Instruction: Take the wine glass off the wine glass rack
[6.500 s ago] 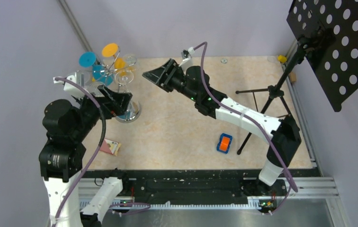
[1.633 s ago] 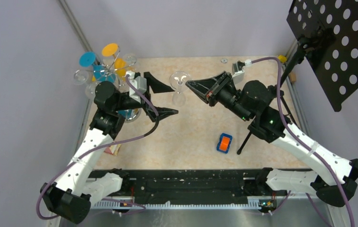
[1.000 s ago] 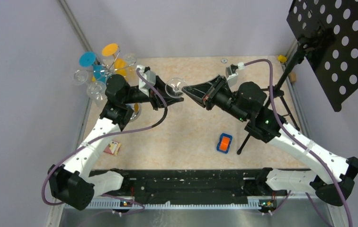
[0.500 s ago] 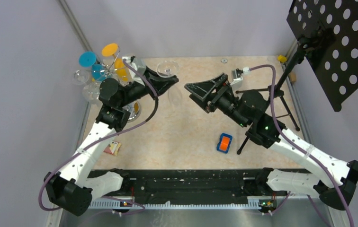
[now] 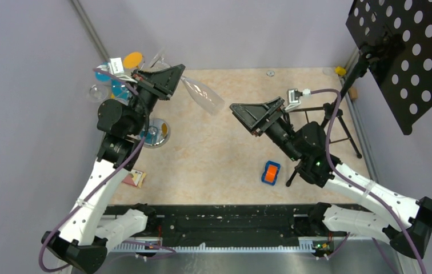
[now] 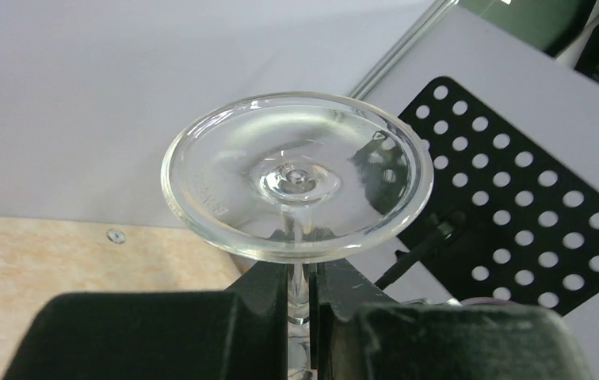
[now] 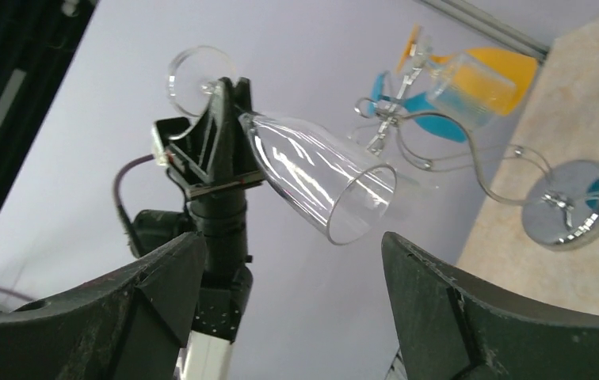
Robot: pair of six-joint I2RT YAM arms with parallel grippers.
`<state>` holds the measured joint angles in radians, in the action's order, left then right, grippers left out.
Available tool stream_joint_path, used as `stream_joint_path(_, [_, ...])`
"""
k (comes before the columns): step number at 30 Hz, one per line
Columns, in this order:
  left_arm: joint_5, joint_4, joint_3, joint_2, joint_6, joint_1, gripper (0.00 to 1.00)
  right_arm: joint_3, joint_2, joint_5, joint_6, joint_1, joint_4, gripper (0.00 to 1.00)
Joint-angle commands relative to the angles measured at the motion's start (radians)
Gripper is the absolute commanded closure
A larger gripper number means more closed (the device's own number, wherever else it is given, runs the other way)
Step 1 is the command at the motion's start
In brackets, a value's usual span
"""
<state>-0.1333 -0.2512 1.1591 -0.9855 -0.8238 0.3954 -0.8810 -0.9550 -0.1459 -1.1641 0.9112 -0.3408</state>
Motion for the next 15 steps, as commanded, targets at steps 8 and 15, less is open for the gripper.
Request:
stream_joint_path(8, [0.045, -0.041, -0.003, 0.037, -0.34, 0.002, 1.0, -0.099, -0.067, 0.22, 0.012, -0.003, -0.262, 0.45])
stream_joint_path(15, [-0.029, -0.121, -0.058, 0.023, -0.429, 0.003, 1.0, -0.155, -0.11, 0.236, 0.014, -0.007, -0.21, 0.58])
